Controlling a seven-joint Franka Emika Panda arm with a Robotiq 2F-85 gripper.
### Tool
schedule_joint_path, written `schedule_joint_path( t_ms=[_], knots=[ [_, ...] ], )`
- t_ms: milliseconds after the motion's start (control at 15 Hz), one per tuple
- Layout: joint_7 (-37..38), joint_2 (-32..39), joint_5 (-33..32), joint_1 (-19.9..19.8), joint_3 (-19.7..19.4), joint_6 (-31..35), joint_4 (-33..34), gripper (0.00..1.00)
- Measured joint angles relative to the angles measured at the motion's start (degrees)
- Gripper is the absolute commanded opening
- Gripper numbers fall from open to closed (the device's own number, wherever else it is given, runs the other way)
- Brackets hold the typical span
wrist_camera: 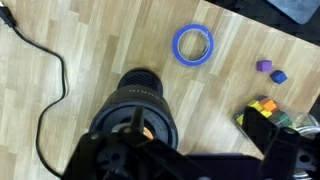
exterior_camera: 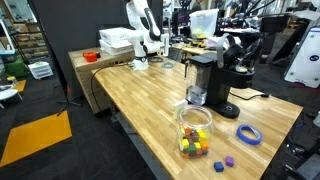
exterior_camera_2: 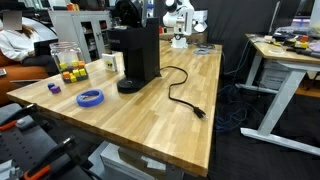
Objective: Remove the coffee pod from the coffee maker
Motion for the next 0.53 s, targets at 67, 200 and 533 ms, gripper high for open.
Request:
schedule_joint_path(
  t_ms=[67, 200, 533],
  knots=[
    [0.12, 0.22, -0.08, -0.12, 0.0, 0.69, 0.04, 1.0],
    [0.52, 1.2, -0.12, -0.28, 0.0, 2.51, 0.25, 1.0],
    [1.99, 6.45, -0.15, -0.38, 0.01, 6.64, 1.61, 1.0]
  ],
)
